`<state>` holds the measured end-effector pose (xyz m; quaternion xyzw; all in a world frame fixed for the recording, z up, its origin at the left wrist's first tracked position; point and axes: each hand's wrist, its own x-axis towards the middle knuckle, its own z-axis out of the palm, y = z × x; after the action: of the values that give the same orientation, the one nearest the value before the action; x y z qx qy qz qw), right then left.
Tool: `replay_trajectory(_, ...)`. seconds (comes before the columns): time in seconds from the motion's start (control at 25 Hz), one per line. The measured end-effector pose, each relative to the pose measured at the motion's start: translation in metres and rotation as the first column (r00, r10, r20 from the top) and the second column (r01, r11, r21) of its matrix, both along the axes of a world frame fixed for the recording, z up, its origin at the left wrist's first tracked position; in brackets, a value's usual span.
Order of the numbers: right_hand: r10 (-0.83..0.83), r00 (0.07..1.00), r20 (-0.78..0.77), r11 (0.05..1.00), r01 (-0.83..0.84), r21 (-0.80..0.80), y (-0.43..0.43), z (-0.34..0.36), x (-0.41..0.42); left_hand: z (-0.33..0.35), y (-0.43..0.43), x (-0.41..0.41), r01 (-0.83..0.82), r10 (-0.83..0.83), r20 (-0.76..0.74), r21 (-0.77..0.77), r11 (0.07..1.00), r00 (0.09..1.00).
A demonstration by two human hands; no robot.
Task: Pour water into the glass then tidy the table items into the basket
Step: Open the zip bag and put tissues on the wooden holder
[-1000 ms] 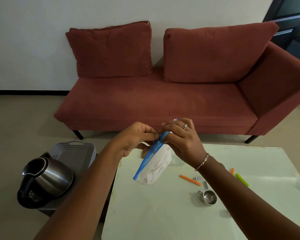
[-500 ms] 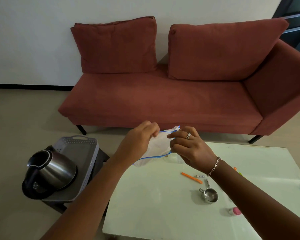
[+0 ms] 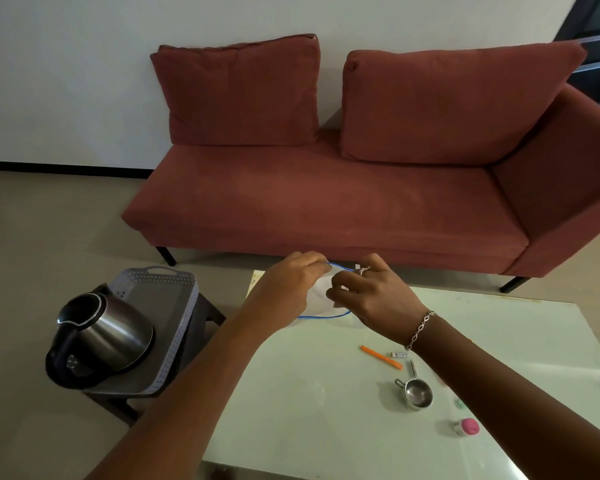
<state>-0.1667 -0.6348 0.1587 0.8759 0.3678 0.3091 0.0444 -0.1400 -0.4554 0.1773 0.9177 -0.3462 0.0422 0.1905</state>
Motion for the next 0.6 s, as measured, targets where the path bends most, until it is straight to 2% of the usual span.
replay_trajectory(0.16, 0.020, 0.998, -0.057, 0.984, -0.029, -0.177, -0.003, 0.001, 0.000, 0.006, -0.002, -0.001, -0.001, 0.002, -0.056, 0.016, 1.000, 0.998)
replay_trajectory(0.24, -0.007, 1.000, -0.013, 0.975, 0.004, -0.222, -0.002, 0.001, -0.002, 0.006, -0.005, -0.005, 0.001, 0.002, -0.084, 0.043, 0.999, 0.996)
replay_trajectory(0.4, -0.084, 0.991, 0.100, 0.979, 0.101, -0.176, 0.004, -0.001, -0.011, 0.008, -0.001, -0.007, -0.072, 0.067, -0.109, -0.045, 0.996, 0.992)
replay_trajectory(0.52, -0.166, 0.983, 0.075, 0.976, 0.175, -0.127, 0.009, 0.002, -0.013, 0.010, 0.003, -0.005, -0.102, 0.086, -0.149, -0.100, 0.990, 0.985)
replay_trajectory(0.6, -0.211, 0.977, 0.028, 0.971, 0.212, -0.108, 0.012, 0.006, -0.007, 0.008, 0.002, -0.007, -0.089, 0.076, -0.172, -0.067, 0.994, 0.982)
